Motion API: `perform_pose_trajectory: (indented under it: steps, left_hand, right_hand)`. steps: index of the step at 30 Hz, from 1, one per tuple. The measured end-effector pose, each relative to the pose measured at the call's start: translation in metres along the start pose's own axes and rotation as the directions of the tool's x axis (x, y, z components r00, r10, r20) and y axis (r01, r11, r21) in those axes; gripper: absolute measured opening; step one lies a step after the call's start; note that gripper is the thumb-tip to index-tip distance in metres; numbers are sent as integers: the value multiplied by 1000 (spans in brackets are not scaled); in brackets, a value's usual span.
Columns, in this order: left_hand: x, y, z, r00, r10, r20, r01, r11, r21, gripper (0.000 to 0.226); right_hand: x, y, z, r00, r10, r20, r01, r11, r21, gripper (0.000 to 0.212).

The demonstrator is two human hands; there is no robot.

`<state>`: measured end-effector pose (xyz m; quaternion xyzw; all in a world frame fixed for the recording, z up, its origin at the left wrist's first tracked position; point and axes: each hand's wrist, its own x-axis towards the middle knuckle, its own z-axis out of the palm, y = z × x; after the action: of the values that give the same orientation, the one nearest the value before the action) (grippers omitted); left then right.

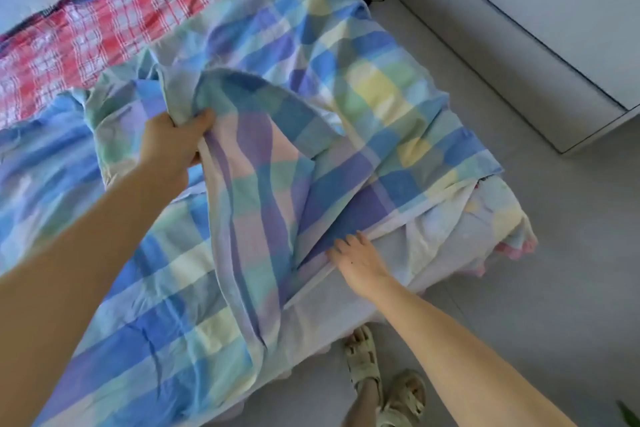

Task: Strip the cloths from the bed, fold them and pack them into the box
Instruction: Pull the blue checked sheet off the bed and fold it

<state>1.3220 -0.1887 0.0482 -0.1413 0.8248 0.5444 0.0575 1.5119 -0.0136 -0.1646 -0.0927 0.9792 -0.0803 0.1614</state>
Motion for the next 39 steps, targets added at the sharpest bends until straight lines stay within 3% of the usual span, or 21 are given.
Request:
perform_pose_trajectory:
  steps: [6,13,17,20,21,23,25,27,28,30,32,33,35,37,39]
  left_hand:
    - [-11,-45,51,991,-73,114,70,997,32,20]
    - [14,-18,61,997,-50,62,51,999,-7,21]
    - [22,7,62,995,18,101,-15,999,-29,19]
    - [7,6,84,973,22,231,-27,999,18,19]
    - [0,3,93,965,23,262,-39,998,56,20]
    - [-13,-2,115,954,35,299,-67,993,98,19]
    - [-22,-7,139,952,56,302,-111,980,167,16]
    - [-30,-7,165,951,75,299,-162,946,281,20]
    - [-34,-5,180,949,83,303,-184,928,322,22]
    - [-43,-4,202,943,100,318,-227,892,391,31]
    - [-50,-4,226,938,97,334,-245,866,436,30]
    - [-54,-6,233,935,92,343,-249,858,449,28]
    - [-59,-9,249,928,83,364,-257,850,460,24]
    - [-62,-12,259,923,67,378,-260,833,489,25]
    - [-62,-12,268,927,47,373,-243,832,498,25]
  right_hand:
    - [13,13,7,973,-213,86,212,977,16,35]
    - [-53,47,1,872,-469,143,481,874,-66,34]
    - [-66,63,6,891,-372,259,408,908,-99,31]
    - [-58,68,1,885,-354,302,350,934,69,19]
    - [-56,73,-3,912,-271,309,237,961,141,22]
    - [-57,92,-16,986,-10,164,-37,958,285,22]
    - [-61,124,-19,950,311,-41,-279,898,340,12]
    - [-61,154,-18,822,565,-76,-491,769,409,2]
    - [-57,168,-20,735,678,-24,-576,643,504,2]
    - [-40,185,-23,529,830,178,-667,277,691,9]
    - [-26,202,-27,292,875,386,-713,-70,697,32]
    - [-20,207,-27,206,877,433,-691,-183,700,40]
    - [-10,222,-34,140,860,490,-544,-347,764,44]
    - [5,237,-38,161,802,576,-269,-526,807,44]
    - [16,254,-48,187,732,655,-116,-646,754,37]
